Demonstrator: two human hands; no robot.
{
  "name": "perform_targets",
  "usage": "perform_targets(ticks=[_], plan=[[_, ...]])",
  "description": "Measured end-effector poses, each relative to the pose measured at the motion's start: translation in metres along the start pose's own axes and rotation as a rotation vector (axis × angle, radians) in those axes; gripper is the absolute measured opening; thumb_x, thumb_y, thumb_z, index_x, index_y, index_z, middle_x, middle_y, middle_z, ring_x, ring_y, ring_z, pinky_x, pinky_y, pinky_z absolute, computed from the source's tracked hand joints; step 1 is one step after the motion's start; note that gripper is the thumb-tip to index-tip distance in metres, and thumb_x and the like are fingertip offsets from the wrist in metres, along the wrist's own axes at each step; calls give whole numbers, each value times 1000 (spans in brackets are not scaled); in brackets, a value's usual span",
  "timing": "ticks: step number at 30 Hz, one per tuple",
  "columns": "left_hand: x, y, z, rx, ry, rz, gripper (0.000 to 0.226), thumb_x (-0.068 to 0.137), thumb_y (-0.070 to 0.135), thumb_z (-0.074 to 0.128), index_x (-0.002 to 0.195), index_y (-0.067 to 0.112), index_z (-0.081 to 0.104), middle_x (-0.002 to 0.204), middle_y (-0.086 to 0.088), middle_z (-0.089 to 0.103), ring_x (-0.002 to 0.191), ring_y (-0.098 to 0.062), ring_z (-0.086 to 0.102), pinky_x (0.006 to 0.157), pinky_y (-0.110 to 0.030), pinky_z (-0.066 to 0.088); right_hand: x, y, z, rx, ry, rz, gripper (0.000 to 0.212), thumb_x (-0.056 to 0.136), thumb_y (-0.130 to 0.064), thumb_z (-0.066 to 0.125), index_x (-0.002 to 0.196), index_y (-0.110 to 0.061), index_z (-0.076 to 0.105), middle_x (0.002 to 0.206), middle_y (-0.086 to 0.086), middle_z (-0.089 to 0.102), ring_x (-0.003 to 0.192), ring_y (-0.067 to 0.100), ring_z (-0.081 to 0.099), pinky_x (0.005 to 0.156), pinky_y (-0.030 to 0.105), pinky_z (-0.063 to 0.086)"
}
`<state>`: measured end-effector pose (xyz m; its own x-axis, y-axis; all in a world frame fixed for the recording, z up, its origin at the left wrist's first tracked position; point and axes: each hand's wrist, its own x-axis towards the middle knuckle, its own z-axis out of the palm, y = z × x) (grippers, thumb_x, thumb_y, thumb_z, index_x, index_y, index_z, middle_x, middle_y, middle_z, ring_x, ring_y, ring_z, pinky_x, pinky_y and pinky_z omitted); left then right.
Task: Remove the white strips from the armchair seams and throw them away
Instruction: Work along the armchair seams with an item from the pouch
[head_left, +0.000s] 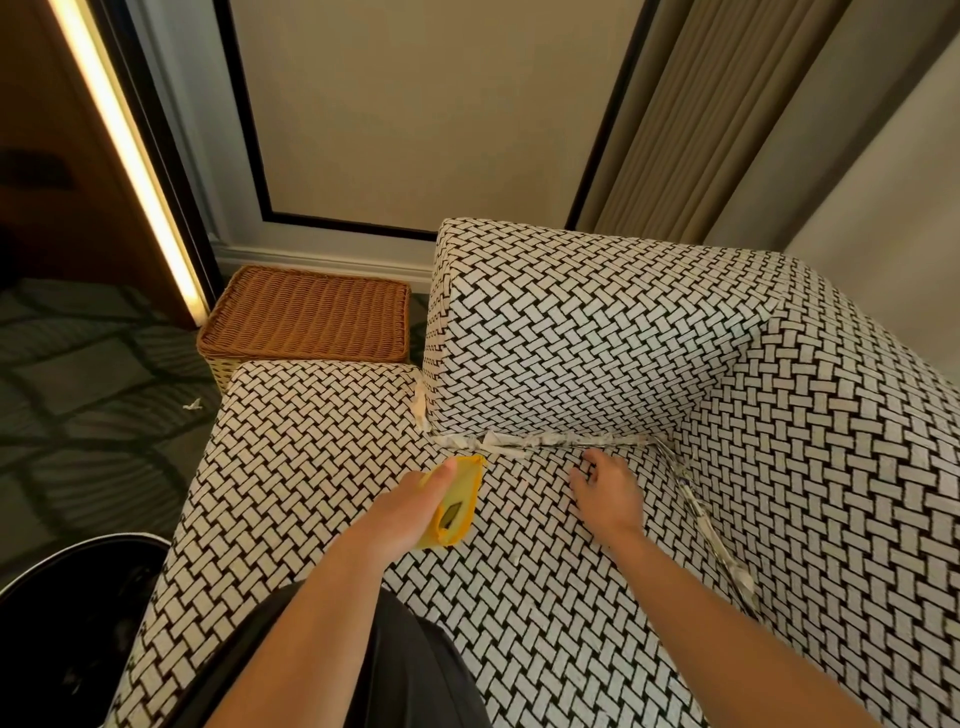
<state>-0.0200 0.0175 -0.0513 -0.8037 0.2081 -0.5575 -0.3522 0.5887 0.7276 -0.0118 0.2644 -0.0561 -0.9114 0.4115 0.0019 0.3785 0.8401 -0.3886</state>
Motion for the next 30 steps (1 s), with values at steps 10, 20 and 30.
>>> perform_targets(ticks=[10, 20, 30], plan=[[18, -14, 4, -83, -38, -24, 118, 41, 103, 19, 117, 17, 49, 105, -15, 63, 90, -31, 63, 92, -52, 48, 43, -8, -5, -92, -164, 147, 40, 90, -44, 49, 120, -19, 55, 102, 6, 60, 75, 19, 56, 57, 24, 43], [12, -6, 4, -96, -36, -1, 124, 34, 103, 19, 117, 16, 49, 103, -15, 64, 85, -28, 64, 89, -50, 52, 54, -15, 0, -194, -146, 177, 31, 91, -43, 50, 111, -22, 62, 90, 4, 65, 71, 18, 57, 53, 21, 40], [-4, 5, 2, -37, -10, -10, 110, 54, 97, 12, 117, 13, 47, 91, -7, 58, 69, -19, 57, 77, -36, 51, -11, -17, 12, 471, 35, 39, 22, 93, -24, 53, 83, -9, 66, 62, -3, 57, 52, 9, 46, 47, 19, 40]])
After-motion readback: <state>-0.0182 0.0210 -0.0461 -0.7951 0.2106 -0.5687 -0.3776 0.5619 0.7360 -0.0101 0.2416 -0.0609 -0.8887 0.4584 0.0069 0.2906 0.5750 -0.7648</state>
